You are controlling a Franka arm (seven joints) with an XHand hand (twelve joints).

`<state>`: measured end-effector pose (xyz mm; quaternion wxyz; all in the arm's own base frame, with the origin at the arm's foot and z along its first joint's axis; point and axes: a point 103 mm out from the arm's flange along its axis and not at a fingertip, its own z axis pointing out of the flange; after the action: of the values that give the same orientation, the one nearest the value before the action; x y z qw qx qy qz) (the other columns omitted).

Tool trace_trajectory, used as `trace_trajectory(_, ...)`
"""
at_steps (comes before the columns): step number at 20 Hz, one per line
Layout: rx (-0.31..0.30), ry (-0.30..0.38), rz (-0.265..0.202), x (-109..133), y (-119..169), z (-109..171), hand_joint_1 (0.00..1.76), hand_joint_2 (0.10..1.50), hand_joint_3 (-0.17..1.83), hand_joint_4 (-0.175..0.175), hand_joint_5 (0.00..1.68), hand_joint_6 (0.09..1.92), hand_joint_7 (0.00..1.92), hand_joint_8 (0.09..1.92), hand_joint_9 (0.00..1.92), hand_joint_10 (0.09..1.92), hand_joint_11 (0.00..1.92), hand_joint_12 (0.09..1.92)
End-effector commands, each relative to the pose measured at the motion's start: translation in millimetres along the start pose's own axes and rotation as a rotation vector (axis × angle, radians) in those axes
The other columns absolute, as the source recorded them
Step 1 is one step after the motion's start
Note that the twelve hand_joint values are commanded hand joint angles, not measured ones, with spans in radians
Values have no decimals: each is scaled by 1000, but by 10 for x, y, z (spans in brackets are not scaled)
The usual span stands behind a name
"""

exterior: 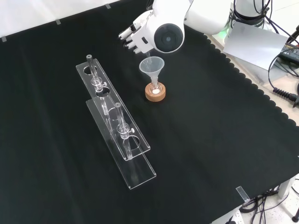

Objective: Pour all the NaCl from the weighing funnel into the round-bottom flask.

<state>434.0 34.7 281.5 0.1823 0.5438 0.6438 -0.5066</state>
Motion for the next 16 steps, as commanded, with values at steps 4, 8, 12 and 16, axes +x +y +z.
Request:
trace_trajectory(4,3,-39,4,35,-14,-59,1084,654,823,175,1103,1042,559,655,734,514,316,1339)
trace_trajectory(8,0,-44,7,47,-29,-98,1084,654,823,175,1103,1042,556,654,733,514,314,1340)
trace_trajectory(12,0,-56,8,63,-30,-115,1084,654,823,175,1103,1041,553,653,730,514,314,1340)
trace_trajectory(16,0,-76,19,87,-37,-161,1084,654,823,175,1104,1041,550,653,727,513,315,1341)
